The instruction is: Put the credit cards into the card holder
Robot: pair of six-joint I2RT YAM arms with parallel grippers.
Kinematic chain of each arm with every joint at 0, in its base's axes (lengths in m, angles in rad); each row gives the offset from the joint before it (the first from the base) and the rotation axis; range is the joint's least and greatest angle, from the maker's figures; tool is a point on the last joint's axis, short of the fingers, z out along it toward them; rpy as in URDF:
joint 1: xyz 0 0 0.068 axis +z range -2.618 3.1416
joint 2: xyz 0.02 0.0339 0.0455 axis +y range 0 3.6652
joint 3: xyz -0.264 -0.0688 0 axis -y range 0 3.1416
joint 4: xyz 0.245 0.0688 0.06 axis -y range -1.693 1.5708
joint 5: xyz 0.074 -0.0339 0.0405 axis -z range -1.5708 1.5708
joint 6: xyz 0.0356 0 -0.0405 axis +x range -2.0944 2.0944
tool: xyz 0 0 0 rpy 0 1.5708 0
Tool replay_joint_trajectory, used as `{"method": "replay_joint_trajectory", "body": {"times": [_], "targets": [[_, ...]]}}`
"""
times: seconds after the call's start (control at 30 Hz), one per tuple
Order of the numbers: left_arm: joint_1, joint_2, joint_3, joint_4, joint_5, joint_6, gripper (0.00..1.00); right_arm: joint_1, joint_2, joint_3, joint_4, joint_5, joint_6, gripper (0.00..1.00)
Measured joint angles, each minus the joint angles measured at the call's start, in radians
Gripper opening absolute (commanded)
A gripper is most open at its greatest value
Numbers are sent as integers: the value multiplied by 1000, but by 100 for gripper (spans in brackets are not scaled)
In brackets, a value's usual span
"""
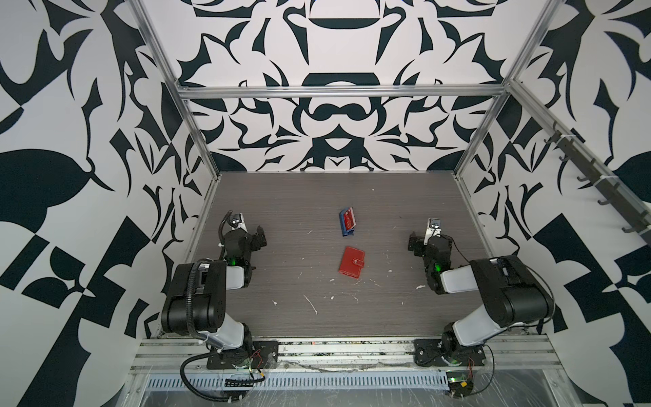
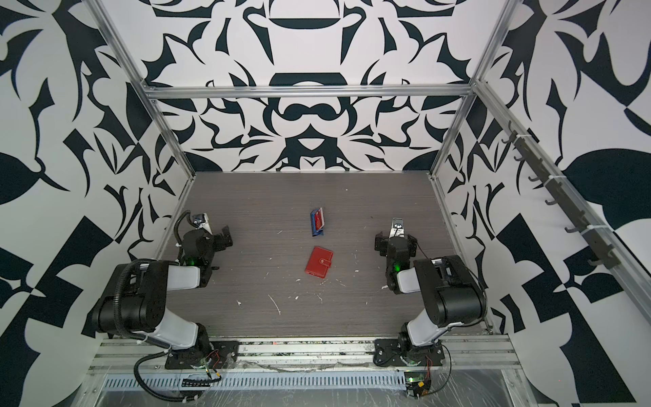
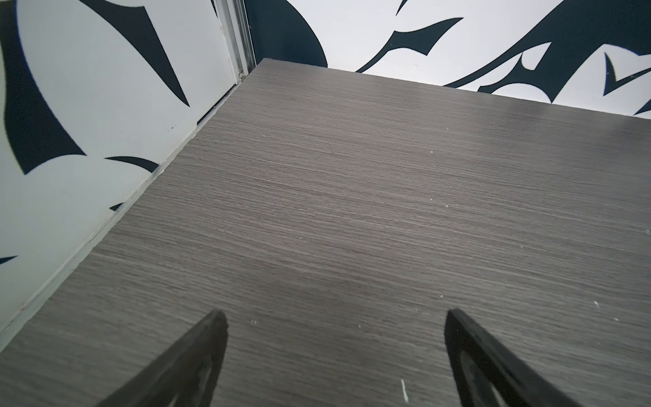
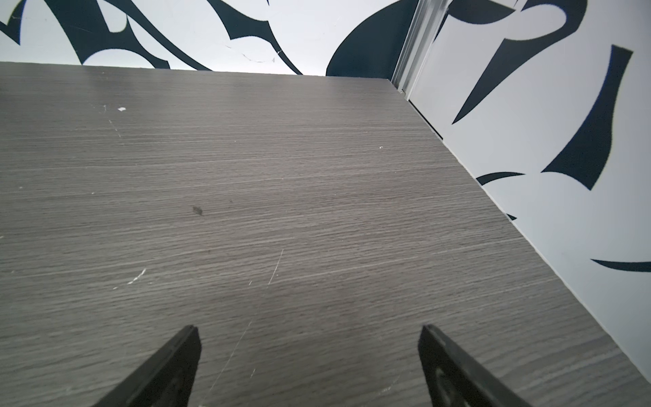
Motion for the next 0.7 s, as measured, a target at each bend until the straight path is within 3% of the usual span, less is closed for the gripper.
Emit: {"method": "replay_joint_trajectory", "body": {"times": [0.7], "targets": [[9, 0, 0, 0, 6, -5, 100, 0, 0, 0, 0, 0, 0, 100]]}}
